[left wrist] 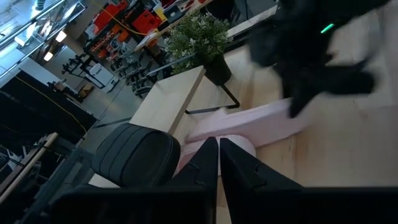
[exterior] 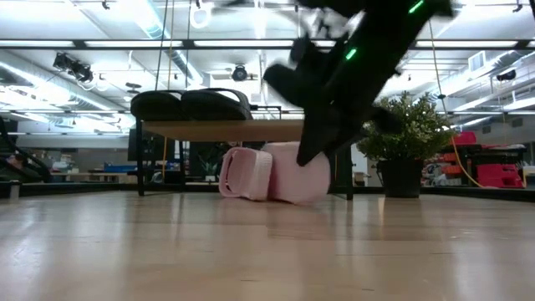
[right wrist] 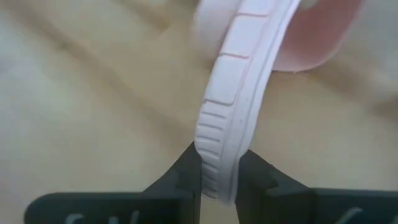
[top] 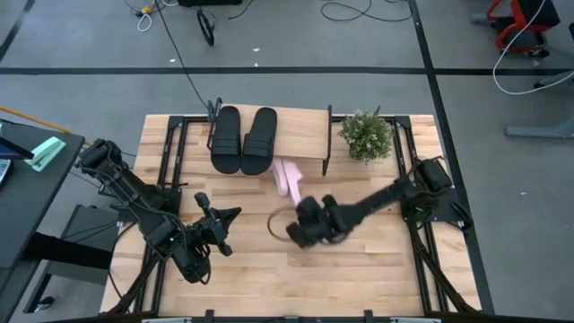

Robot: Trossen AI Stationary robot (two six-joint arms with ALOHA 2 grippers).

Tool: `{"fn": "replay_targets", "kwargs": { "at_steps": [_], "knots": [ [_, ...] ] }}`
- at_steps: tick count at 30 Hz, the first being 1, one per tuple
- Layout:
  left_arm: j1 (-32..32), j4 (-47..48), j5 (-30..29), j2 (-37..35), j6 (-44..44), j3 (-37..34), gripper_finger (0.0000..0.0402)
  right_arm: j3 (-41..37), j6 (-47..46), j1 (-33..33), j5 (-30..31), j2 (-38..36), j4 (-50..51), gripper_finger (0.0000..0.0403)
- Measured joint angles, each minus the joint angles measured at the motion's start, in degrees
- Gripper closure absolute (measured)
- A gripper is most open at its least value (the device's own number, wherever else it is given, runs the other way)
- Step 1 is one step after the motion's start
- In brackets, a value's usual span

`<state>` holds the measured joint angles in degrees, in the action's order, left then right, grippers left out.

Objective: Pick and place slides into the shelf
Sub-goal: Put the right white slide on the shelf

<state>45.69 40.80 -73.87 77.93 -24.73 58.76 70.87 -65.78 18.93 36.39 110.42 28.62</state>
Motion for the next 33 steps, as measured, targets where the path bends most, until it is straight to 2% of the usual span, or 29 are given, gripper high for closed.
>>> {"fn": "replay_targets", "kwargs": {
  "at_steps": [5,12,19,22,25,33],
  "knots": [
    [-0.07,-0.05,0.0,0.02,-0.06,0.0,0.0389,0.0,-7.89,7.86,1.23,-0.91,0.86,0.0341],
    [-0.26,-0.24,-0.02,0.02,-0.11,0.0,0.0386,0.0,-20.49,16.58,4.63,-1.17,8.19,0.0341],
    [-0.26,-0.31,0.0,0.02,-0.12,0.0,0.0375,1.28,-20.74,18.78,6.05,-7.64,9.88,0.0342],
    [-0.26,-0.31,0.0,0.02,-0.13,0.0,0.0378,4.84,-18.78,20.12,8.42,-10.65,10.6,0.0342],
    [-0.26,-0.28,0.0,0.02,-0.14,0.0,0.0384,10.32,-18.15,21.16,10.01,-12.23,15.81,0.0342],
    [-0.26,-0.31,0.0,0.02,-0.15,0.0,0.0385,26.1,-15.68,21.62,12.64,-9.56,34.14,0.0342]
  ]
}}
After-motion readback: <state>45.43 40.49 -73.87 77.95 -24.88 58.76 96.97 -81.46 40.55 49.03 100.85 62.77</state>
